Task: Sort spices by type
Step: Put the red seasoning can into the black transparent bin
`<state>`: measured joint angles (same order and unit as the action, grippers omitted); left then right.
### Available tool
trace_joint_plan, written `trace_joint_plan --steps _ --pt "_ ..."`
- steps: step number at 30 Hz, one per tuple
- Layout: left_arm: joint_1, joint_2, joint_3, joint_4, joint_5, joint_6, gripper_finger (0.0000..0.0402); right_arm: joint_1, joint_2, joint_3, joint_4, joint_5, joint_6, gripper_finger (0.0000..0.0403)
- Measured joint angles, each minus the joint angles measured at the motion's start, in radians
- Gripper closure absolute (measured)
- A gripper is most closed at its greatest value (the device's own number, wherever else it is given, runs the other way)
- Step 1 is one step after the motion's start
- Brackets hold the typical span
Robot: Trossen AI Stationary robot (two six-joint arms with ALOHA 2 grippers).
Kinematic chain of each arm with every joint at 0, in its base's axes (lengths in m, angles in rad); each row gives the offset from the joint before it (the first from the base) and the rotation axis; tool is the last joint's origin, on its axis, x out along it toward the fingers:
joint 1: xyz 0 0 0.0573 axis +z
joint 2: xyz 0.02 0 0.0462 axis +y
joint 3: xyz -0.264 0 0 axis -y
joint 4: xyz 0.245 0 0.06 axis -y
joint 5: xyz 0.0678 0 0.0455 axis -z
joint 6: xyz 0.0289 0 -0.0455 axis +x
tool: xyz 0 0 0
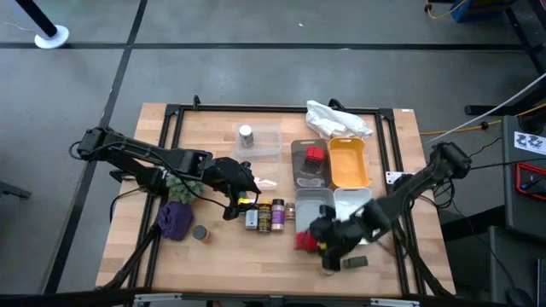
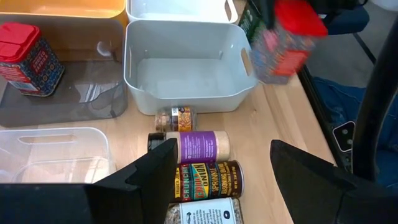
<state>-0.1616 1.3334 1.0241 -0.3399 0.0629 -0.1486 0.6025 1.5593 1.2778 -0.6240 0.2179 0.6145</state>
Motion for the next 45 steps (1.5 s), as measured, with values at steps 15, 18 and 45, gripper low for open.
trace_joint_plan --steps 15,18,45 --pt "0.005 0.000 0.000 0.025 -0.030 0.000 0.0162 -0.371 -0.179 -0.004 -0.360 0.022 -0.384 0.0185" --pt "0.005 0.000 0.000 0.026 -0.052 0.003 0.0162 -0.461 -0.179 -0.038 -0.364 0.019 -0.464 0.0185" --pt "0.005 0.000 0.000 0.030 -0.056 0.000 0.0162 -0.754 -0.178 -0.453 0.113 -0.185 -0.676 0.0175"
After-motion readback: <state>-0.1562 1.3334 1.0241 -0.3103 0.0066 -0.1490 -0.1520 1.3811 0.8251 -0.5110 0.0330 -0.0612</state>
